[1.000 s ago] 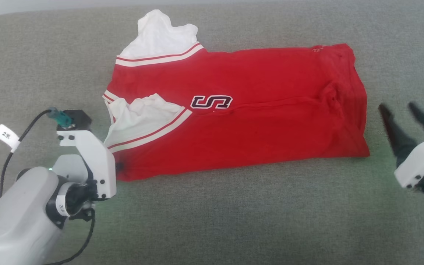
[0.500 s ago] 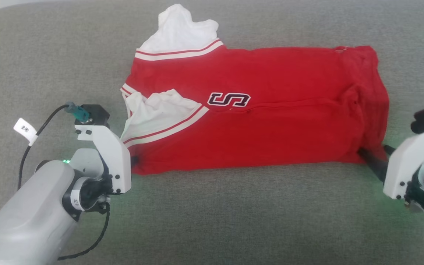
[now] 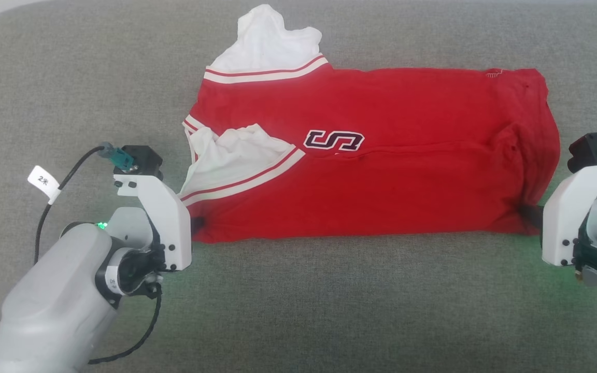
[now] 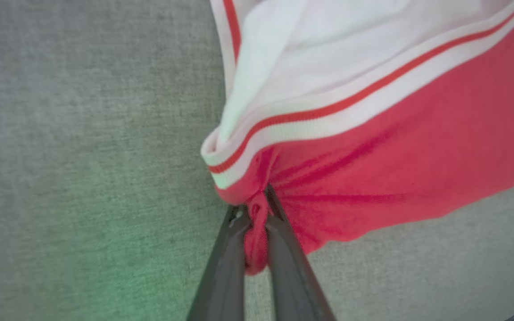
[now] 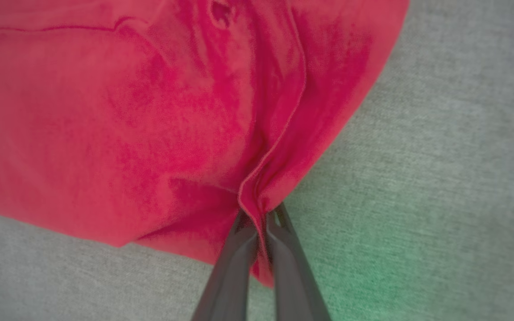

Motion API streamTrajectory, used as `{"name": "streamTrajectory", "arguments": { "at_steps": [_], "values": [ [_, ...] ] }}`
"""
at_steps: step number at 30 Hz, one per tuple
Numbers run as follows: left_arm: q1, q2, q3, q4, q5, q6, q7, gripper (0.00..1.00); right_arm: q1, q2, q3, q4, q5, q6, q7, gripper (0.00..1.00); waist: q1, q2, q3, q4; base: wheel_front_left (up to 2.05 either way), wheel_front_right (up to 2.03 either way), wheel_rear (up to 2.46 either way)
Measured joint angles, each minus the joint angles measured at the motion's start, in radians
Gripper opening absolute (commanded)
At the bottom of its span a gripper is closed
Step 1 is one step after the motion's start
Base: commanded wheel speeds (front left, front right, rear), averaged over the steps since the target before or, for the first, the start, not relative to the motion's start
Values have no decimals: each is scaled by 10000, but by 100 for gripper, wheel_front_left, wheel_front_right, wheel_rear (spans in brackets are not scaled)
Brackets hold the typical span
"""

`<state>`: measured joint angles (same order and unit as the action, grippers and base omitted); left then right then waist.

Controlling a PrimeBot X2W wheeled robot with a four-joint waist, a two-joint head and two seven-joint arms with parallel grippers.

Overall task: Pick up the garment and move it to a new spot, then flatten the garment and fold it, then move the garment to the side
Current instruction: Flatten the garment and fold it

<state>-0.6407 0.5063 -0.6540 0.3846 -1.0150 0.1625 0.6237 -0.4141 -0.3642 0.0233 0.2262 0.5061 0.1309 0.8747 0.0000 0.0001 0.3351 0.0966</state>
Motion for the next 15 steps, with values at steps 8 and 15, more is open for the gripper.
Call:
{"name": "streamTrajectory", "arguments": {
  "at_steps": [8,15],
  "values": [
    [291,466,-27,-836,-163,372,508,0,427,-493,-155,-769,514,6,727,0,0,0,-237,0,0,0,0],
    [1106,1277,-61,-2685,-35,1237,888,0,1322,-798,-648,-2038,957,6,1498,0,0,0,-447,62,0,0,0]
  ]
}}
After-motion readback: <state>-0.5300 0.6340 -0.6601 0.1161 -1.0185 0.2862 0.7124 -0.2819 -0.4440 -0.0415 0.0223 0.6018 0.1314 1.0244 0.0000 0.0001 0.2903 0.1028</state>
